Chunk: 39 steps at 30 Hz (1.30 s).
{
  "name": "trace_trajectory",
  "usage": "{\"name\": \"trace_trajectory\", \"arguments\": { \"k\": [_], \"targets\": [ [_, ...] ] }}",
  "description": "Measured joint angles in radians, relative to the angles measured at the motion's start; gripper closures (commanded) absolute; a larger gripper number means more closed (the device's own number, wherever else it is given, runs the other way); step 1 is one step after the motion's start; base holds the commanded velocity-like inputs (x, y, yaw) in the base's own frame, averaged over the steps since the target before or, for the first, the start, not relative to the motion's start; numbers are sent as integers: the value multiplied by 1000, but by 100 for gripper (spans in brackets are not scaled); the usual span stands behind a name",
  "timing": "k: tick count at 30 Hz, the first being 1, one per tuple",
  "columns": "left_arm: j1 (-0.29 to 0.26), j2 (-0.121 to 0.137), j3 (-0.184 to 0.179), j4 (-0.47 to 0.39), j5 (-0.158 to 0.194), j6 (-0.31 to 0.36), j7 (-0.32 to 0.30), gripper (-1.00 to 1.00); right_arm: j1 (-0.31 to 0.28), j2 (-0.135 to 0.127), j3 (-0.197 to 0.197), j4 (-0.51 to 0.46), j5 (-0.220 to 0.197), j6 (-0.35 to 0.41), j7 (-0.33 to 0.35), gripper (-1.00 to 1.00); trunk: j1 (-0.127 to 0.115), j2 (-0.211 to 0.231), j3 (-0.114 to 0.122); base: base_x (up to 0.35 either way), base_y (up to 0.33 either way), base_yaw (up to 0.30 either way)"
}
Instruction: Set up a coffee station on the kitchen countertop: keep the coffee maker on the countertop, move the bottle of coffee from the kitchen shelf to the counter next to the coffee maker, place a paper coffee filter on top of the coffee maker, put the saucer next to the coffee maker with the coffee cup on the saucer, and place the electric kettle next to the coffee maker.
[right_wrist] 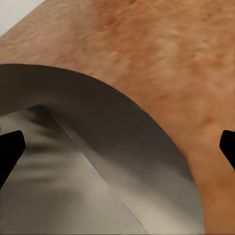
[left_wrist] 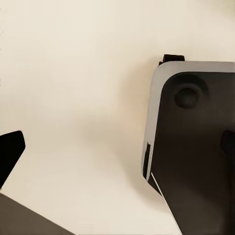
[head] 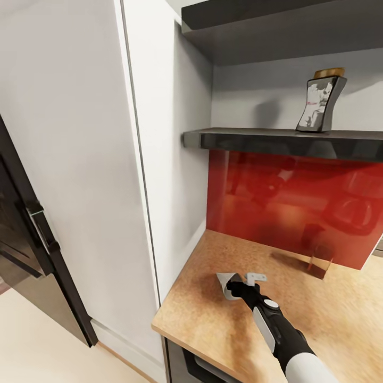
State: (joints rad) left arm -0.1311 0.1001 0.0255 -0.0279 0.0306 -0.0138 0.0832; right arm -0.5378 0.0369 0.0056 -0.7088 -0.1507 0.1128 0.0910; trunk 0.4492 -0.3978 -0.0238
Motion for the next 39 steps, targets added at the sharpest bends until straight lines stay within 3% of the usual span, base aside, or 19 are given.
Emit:
{"name": "trace_trajectory", "arguments": {
  "k": [25, 26, 39],
  "targets": [
    [0, 0, 1, 1, 0, 1, 0, -100, 0, -3, 0, 53, 1, -41, 0, -100, 0, 0, 0, 44, 39, 0],
    [0, 0, 1, 1, 0, 1, 0, -100, 0, -3, 0, 53, 1, -42, 0, 100, 0, 0, 0, 26, 23, 0],
    [0, 0, 1, 2, 0, 0, 0, -100, -1, -3, -1, 53, 4, -43, 0, 100, 0, 0, 0, 3, 2, 0]
  ]
}}
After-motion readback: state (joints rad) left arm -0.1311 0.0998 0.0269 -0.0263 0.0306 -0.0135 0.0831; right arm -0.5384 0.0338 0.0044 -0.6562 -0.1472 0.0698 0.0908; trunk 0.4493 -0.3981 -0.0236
